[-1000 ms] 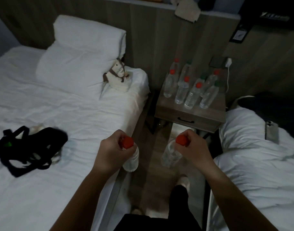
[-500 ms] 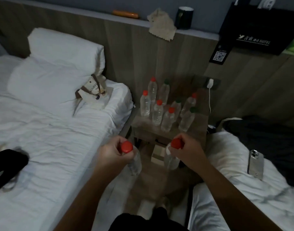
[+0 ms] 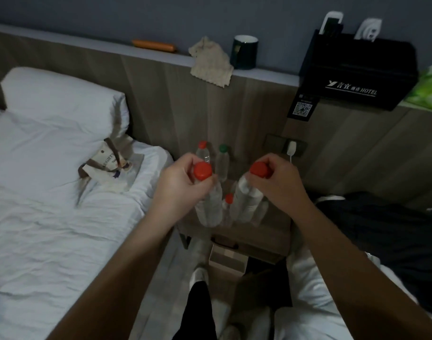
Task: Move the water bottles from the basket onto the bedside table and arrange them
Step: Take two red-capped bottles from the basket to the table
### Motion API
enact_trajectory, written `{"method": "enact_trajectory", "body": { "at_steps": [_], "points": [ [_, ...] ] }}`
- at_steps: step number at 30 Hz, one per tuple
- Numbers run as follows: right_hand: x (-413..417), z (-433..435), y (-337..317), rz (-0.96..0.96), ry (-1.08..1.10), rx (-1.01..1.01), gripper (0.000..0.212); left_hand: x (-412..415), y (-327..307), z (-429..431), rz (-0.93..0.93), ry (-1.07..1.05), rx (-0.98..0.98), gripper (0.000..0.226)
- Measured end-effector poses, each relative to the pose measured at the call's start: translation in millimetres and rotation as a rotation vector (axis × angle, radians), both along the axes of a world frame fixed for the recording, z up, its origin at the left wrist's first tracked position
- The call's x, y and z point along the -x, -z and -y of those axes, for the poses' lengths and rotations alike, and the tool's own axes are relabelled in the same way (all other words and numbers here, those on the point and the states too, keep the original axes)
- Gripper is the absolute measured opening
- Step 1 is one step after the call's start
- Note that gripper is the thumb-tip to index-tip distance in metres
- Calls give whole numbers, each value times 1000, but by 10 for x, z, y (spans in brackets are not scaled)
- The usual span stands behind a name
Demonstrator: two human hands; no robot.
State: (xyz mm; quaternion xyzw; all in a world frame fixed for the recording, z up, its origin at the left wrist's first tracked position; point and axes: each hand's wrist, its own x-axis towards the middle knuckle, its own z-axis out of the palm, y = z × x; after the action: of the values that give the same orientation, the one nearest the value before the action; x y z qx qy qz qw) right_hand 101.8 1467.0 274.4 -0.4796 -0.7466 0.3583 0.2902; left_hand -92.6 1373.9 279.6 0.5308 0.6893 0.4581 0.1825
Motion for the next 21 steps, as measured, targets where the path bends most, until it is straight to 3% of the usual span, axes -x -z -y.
{"method": "enact_trajectory", "body": {
  "at_steps": [8, 11, 16, 21],
  "points": [
    [390, -1053, -46, -36, 96, -39, 20, 337, -108, -1350, 7, 92, -13, 18],
    [531, -1412, 63, -13, 121, -15, 22, 480, 8, -1779, -90, 131, -17, 22],
    [727, -1842, 465, 46, 161, 143, 23, 686, 447, -2269, -125, 212, 226, 27],
    [874, -2122, 1012, 282, 194, 256, 20, 800, 1001, -2525, -195, 251, 396, 30]
  ]
}}
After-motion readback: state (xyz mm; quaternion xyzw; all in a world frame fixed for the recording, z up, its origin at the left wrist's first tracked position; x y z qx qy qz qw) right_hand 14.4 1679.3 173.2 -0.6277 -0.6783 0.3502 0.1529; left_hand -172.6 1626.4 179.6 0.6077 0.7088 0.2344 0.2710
